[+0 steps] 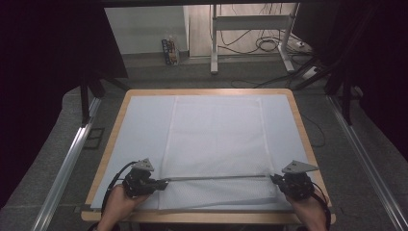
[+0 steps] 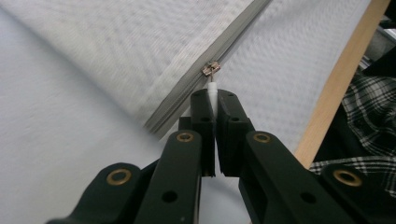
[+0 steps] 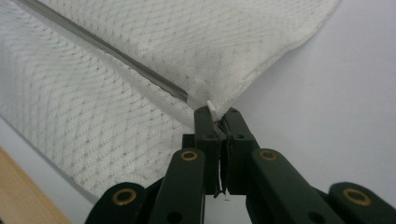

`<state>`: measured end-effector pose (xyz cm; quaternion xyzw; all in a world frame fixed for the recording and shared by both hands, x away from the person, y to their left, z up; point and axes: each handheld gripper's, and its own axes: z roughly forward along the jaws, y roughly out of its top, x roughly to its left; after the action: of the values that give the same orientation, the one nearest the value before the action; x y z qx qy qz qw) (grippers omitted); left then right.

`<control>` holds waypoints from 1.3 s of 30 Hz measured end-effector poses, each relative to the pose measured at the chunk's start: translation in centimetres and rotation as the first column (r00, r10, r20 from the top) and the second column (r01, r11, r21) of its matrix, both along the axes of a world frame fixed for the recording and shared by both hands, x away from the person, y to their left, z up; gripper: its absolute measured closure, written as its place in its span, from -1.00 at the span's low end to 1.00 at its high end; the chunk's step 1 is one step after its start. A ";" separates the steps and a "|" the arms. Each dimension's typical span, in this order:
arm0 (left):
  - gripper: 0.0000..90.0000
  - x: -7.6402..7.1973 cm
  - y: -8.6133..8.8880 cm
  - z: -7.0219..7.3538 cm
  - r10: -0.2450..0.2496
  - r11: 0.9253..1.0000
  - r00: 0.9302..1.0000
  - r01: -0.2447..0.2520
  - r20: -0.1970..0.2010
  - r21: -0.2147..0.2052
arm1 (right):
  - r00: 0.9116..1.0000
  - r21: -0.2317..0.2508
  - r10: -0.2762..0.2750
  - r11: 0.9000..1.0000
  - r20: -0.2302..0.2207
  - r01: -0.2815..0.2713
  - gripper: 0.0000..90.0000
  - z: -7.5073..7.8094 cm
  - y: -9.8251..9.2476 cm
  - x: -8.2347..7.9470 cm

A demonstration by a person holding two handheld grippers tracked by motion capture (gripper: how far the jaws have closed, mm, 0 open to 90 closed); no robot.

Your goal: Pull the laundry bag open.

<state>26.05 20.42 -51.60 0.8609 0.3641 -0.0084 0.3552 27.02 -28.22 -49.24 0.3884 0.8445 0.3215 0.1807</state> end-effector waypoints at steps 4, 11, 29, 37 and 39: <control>0.95 -0.1 0.3 -0.1 0.004 1.000 1.000 -0.004 -0.002 -0.001 | 1.000 0.000 -0.001 1.000 -0.003 0.001 0.91 0.0 0.0 0.0; 0.95 -0.3 1.1 -0.2 0.020 1.000 1.000 -0.020 -0.012 -0.009 | 1.000 -0.006 -0.007 1.000 -0.004 0.007 0.91 0.0 0.0 0.0; 0.82 -0.8 1.4 -0.2 0.048 0.997 0.999 -0.048 0.011 0.061 | 0.998 -0.013 0.051 0.999 -0.040 -0.052 0.79 -0.6 0.1 0.0; 0.04 -1.1 0.9 0.1 0.072 0.993 0.989 -0.083 0.126 0.084 | 0.995 0.006 0.094 0.996 -0.021 -0.094 0.16 -0.7 0.4 -0.1; -0.12 -1.3 0.8 0.1 0.082 0.992 0.985 -0.095 0.155 0.082 | 0.995 0.012 0.096 0.995 -0.007 -0.096 0.05 -0.6 0.5 -0.1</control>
<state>24.80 21.24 -51.50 0.8570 0.3740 0.0888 0.3431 26.91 -27.76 -49.81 0.3496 0.8609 0.3334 0.1598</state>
